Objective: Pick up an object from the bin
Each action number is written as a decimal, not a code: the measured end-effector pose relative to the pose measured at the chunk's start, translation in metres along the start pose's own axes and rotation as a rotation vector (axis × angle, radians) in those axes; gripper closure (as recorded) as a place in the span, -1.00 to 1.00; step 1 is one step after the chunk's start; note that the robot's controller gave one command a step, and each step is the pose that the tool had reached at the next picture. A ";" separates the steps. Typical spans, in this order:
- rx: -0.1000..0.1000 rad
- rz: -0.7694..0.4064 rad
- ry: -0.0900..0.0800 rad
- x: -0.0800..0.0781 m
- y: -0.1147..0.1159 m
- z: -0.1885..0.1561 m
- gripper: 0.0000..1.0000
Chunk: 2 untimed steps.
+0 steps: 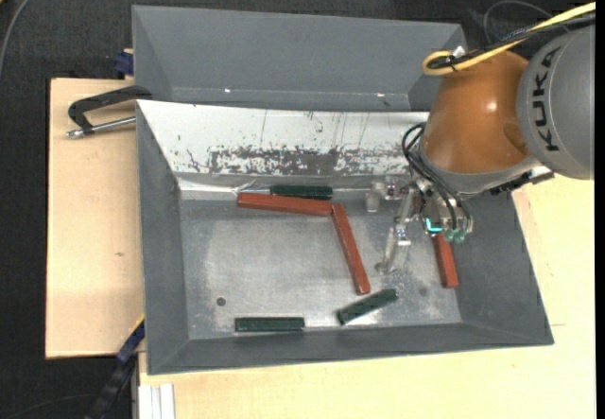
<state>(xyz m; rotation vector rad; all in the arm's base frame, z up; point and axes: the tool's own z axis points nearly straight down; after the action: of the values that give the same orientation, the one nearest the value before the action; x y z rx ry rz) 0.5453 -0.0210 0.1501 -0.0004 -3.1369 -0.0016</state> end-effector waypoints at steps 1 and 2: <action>0.002 -0.514 -0.009 0.003 -0.005 0.078 -1.00; 0.002 -1.146 -0.005 0.025 0.035 0.077 -1.00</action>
Offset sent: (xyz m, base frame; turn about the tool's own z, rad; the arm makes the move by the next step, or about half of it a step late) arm -0.0052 -0.0058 -0.0801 -0.5152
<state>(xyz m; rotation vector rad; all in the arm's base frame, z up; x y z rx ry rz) 0.5197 0.0144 0.0730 1.7037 -2.6405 -0.0019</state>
